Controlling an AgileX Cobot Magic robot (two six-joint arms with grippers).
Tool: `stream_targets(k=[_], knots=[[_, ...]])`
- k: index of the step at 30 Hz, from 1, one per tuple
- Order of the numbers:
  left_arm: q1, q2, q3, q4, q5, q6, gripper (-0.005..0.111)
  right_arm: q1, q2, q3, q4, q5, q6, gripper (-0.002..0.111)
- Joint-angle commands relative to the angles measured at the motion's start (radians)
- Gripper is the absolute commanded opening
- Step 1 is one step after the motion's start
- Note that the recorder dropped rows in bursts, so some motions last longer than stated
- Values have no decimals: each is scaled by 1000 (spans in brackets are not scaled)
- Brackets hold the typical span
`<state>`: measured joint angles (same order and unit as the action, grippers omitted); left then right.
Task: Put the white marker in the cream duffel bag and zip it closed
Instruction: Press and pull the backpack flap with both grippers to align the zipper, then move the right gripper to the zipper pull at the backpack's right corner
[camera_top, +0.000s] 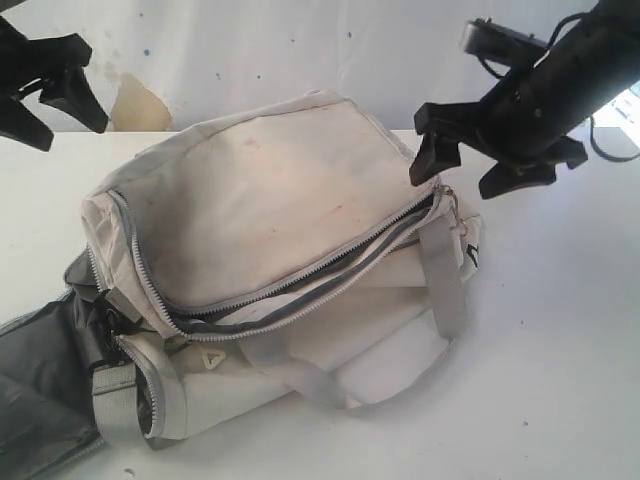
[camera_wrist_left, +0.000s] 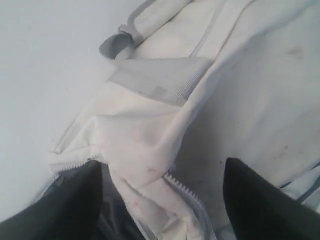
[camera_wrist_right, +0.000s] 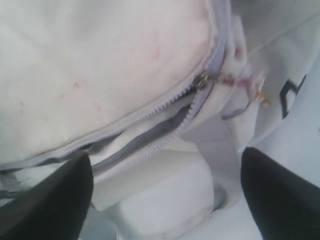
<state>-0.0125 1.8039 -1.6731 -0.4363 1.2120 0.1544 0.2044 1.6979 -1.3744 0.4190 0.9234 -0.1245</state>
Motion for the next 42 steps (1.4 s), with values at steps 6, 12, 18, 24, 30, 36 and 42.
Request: stream_targets(k=[6, 12, 18, 24, 30, 36, 42], knots=[[-1, -86, 206, -144, 9, -76, 90, -39, 116, -147, 11, 16, -215, 73], [-24, -94, 342, -180, 9, -24, 92, -39, 215, -236, 57, 11, -325, 73], [-62, -94, 423, -188, -133, -24, 92, -39, 276, -280, 82, -124, -448, 73], [-72, -73, 496, -212, -254, -20, 91, -37, 334, -280, 111, -142, -453, 73], [-72, -69, 534, -345, -333, 63, 90, -35, 383, -280, 151, -111, -456, 71], [-72, -69, 545, -399, -376, 104, 47, -37, 395, -280, 173, -44, -452, 37], [-70, -69, 543, -357, -376, 107, 1, -47, 380, -280, 123, 0, -330, 0]])
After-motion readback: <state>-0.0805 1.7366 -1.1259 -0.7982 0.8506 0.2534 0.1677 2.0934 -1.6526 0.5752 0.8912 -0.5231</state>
